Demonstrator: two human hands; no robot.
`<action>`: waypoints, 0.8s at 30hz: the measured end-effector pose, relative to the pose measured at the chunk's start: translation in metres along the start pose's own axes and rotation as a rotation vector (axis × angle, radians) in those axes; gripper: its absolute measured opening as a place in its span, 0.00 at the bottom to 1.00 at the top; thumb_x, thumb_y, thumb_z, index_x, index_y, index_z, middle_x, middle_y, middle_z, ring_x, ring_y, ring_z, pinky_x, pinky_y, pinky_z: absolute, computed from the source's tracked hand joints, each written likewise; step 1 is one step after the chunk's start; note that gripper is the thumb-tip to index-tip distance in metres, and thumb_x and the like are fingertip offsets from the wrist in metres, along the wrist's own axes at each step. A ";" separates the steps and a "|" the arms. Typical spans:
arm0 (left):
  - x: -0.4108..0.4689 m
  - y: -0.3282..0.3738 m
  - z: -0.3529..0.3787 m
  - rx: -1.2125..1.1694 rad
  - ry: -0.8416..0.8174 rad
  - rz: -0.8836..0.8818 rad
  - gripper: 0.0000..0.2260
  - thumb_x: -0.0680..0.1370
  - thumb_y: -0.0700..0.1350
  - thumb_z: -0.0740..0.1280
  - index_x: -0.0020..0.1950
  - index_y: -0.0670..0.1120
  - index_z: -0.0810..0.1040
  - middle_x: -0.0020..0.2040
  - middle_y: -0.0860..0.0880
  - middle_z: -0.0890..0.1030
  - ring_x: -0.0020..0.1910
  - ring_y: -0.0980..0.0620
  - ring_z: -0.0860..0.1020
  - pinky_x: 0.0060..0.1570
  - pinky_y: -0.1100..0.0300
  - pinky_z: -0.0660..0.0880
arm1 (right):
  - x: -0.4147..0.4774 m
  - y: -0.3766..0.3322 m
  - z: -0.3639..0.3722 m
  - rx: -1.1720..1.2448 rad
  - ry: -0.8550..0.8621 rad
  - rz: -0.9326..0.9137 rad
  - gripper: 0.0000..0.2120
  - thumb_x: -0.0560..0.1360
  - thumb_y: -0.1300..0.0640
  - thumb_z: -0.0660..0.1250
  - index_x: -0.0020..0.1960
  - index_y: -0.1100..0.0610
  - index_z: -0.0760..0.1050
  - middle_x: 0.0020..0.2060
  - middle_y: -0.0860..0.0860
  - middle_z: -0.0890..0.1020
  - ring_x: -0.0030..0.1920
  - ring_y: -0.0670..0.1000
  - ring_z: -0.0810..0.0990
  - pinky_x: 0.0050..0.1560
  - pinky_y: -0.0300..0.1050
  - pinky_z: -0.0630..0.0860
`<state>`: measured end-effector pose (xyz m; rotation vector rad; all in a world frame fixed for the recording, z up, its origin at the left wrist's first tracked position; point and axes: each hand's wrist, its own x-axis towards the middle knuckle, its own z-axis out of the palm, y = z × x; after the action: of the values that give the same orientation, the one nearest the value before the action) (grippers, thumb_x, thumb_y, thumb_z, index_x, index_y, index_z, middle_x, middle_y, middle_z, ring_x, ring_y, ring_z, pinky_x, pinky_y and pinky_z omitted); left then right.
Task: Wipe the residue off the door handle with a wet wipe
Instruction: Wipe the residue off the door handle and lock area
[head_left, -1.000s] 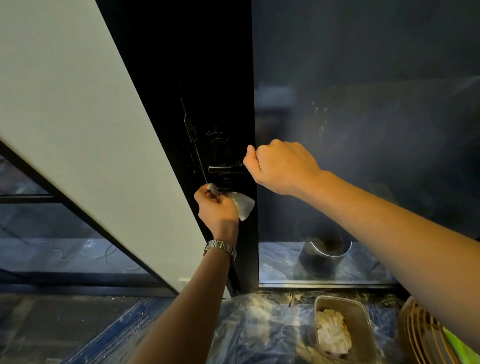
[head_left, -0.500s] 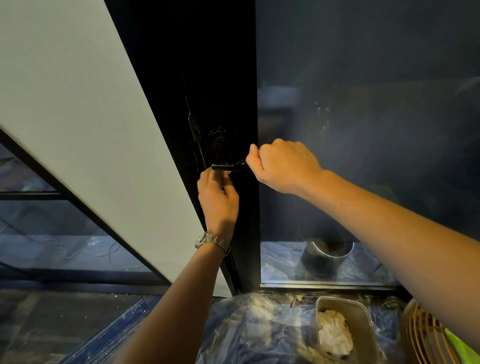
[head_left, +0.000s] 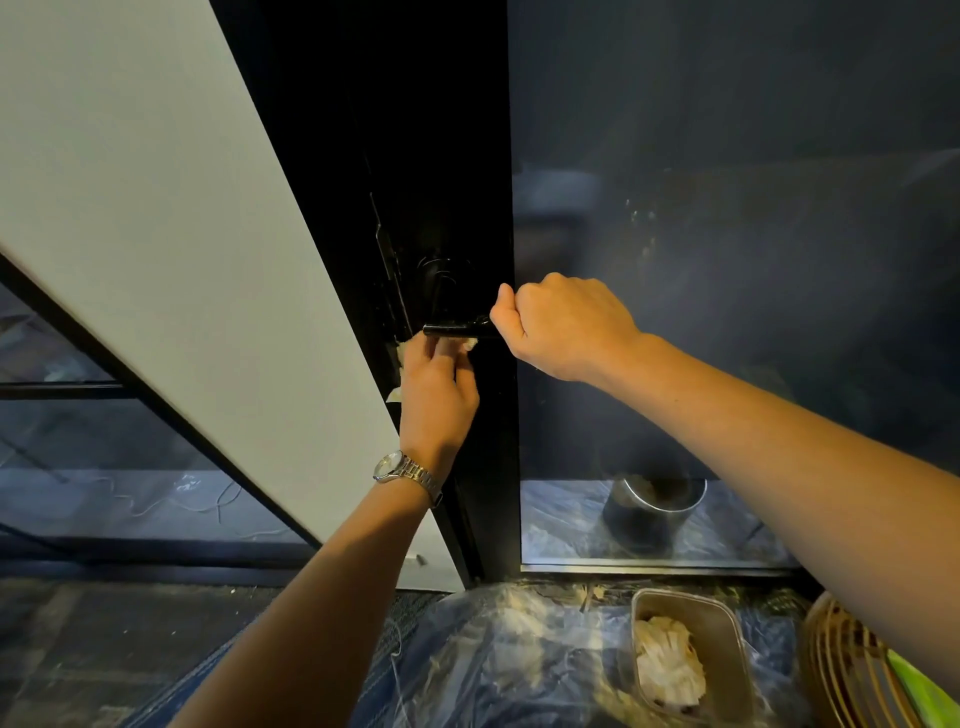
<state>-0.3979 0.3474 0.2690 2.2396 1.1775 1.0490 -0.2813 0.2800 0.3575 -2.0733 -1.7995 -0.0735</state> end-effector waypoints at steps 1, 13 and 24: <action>0.000 -0.001 -0.002 0.024 -0.031 0.050 0.11 0.78 0.39 0.59 0.58 0.42 0.75 0.59 0.43 0.71 0.50 0.50 0.72 0.45 0.70 0.66 | 0.000 0.000 0.000 0.000 -0.001 0.000 0.28 0.82 0.52 0.47 0.24 0.58 0.65 0.20 0.50 0.68 0.22 0.51 0.68 0.27 0.42 0.66; 0.009 -0.018 -0.009 0.330 -0.244 0.407 0.13 0.74 0.40 0.67 0.58 0.41 0.78 0.60 0.40 0.76 0.61 0.40 0.71 0.59 0.49 0.72 | -0.003 0.001 0.000 -0.024 0.006 -0.008 0.28 0.82 0.52 0.47 0.25 0.57 0.65 0.21 0.50 0.68 0.23 0.49 0.68 0.25 0.40 0.63; 0.011 -0.021 -0.005 0.522 -0.308 0.672 0.16 0.61 0.31 0.75 0.46 0.40 0.83 0.46 0.42 0.83 0.54 0.40 0.78 0.56 0.43 0.73 | -0.002 0.000 -0.001 -0.016 -0.008 -0.004 0.28 0.82 0.52 0.47 0.25 0.57 0.66 0.21 0.50 0.69 0.23 0.50 0.69 0.25 0.41 0.64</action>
<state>-0.4091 0.3686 0.2637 3.1943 0.6085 0.5868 -0.2816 0.2779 0.3578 -2.0834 -1.8140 -0.0807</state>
